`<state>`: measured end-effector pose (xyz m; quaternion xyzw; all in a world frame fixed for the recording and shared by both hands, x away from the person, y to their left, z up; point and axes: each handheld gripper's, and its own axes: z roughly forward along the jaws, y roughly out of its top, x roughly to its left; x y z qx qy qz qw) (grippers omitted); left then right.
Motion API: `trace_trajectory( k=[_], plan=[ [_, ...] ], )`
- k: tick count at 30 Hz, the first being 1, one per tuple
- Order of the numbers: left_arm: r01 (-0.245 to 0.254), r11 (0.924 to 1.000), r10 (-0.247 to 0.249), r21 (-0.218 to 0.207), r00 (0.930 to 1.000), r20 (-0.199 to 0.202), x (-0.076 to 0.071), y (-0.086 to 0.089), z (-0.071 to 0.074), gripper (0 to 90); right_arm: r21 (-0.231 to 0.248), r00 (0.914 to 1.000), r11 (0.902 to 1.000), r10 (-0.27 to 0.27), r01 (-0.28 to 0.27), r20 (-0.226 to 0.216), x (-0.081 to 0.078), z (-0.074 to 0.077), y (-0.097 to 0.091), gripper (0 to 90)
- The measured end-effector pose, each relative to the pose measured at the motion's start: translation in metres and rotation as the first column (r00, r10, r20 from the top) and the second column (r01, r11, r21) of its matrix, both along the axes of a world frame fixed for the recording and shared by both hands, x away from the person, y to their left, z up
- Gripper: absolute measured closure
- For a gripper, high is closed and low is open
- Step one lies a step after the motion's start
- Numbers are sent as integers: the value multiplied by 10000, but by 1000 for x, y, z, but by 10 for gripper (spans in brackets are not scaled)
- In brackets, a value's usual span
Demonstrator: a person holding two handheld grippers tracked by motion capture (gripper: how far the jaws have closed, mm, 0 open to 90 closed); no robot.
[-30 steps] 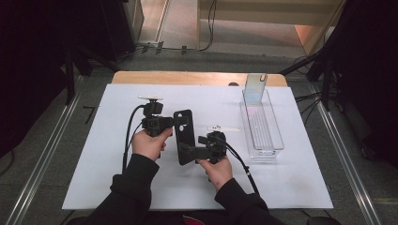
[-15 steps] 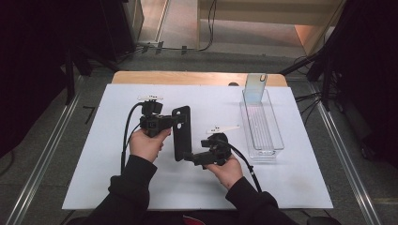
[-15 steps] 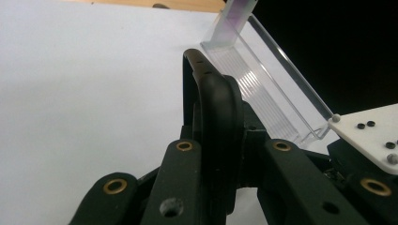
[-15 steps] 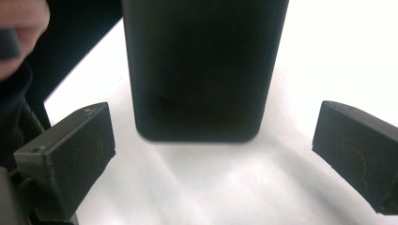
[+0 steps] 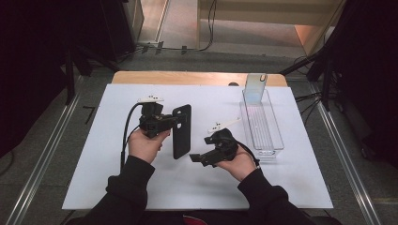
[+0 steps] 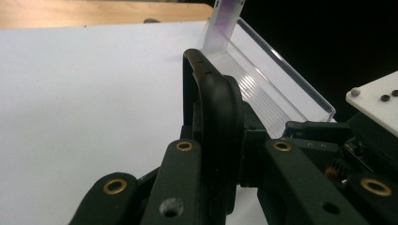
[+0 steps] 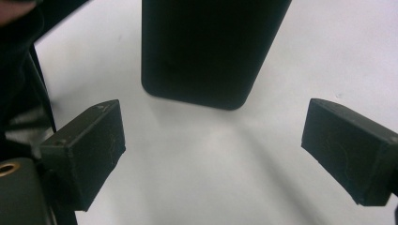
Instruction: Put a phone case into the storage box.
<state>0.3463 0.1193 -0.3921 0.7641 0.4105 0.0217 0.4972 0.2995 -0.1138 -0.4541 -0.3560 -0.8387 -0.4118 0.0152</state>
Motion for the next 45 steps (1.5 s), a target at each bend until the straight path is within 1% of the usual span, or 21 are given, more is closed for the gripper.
trace_trajectory(
  k=[2, 3, 5, 7, 8, 10, 13, 15, 17, 19, 21, 24, 28, 31, 34, 36, 38, 42, 43, 44, 45],
  plan=[
    [115, 9999, -116, 9, 9997, 202, -2, 0, 0, 821, -380, 9993, 9993, 41, -27, 381, 0, 2, -2, 48],
    [107, 9999, -106, -30, 9996, 270, -3, -1, 0, 821, -406, 9987, 9992, 28, -7, 517, 0, 2, -3, 48],
    [121, 9999, -119, -52, 9988, 480, -5, -2, -1, 821, -271, 9990, 9996, -111, 123, 439, 1, 3, -6, 48],
    [77, 9999, -71, -66, 9972, 742, -8, -5, -1, 821, -169, 9983, 9994, -299, 308, 504, 2, 4, -7, 48],
    [85, 9999, -75, -126, 9966, 818, -10, -6, -1, 821, -120, 9978, 9992, -386, 393, 541, 2, 4, -8, 48],
    [45, 9994, -13, -350, 9958, 920, -12, -7, -2, 821, 194, 9961, 9980, -612, 601, 637, 3, 5, -9, 48],
    [31, 9971, 33, -766, 9964, 842, -14, -6, -4, 822, 620, 9924, 9934, -1008, 965, 703, 4, 8, -10, 48],
    [-18, 9970, 87, -768, 9960, 887, -16, -6, -5, 821, 865, 9888, 9888, -1282, 1215, 762, 5, 11, -10, 48],
    [30, 9965, 37, -833, 9968, 802, -17, -8, -7, 821, 981, 9849, 9849, -1512, 1429, 841, 5, 14, -9, 48],
    [66, 9950, -7, -995, 9982, 596, -18, -9, -8, 821, 877, 9778, 9809, -1823, 1736, 1037, 4, 18, -7, 48],
    [69, 9959, -12, -902, 9980, 627, -20, -11, -8, 821, 940, 9779, 9821, -1736, 1631, 1168, 3, 21, -4, 48],
    [123, 9965, -70, -829, 9980, 636, -23, -15, -9, 821, 1181, 9762, 9786, -1823, 1686, 1173, 2, 24, -1, 48],
    [236, 9967, -190, -783, 9981, 582, -26, -20, -10, 821, 1332, 9705, 9702, -2170, 2025, 1052, 4, 25, 3, 48],
    [332, 9964, -296, -786, 9985, 468, -27, -23, -11, 821, 1469, 9700, 9661, -2267, 2125, 877, 5, 24, 4, 48],
    [418, 9960, -383, -792, 9983, 450, -29, -26, -11, 820, 1572, 9695, 9641, -2295, 2142, 863, 6, 23, 5, 48],
    [462, 9960, -428, -762, 9981, 448, -30, -28, -11, 820, 1724, 9700, 9612, -2311, 2156, 758, 6, 23, 7, 48],
    [512, 9959, -479, -748, 9978, 455, -31, -29, -12, 820, 1710, 9712, 9625, -2258, 2104, 758, 7, 21, 8, 48],
    [529, 9957, -498, -759, 9979, 418, -32, -32, -12, 819, 1826, 9699, 9579, -2357, 2214, 607, 8, 19, 11, 49],
    [559, 9956, -531, -746, 9978, 390, -32, -33, -12, 819, 1854, 9699, 9573, -2362, 2218, 591, 9, 18, 12, 57],
    [532, 9960, -503, -721, 9979, 409, -33, -33, -12, 819, 1838, 9698, 9576, -2365, 2220, 605, 9, 17, 12, 92],
    [570, 9959, -542, -707, 9977, 408, -33, -33, -12, 817, 1903, 9691, 9561, -2386, 2230, 633, 9, 17, 12, 97]
  ],
)
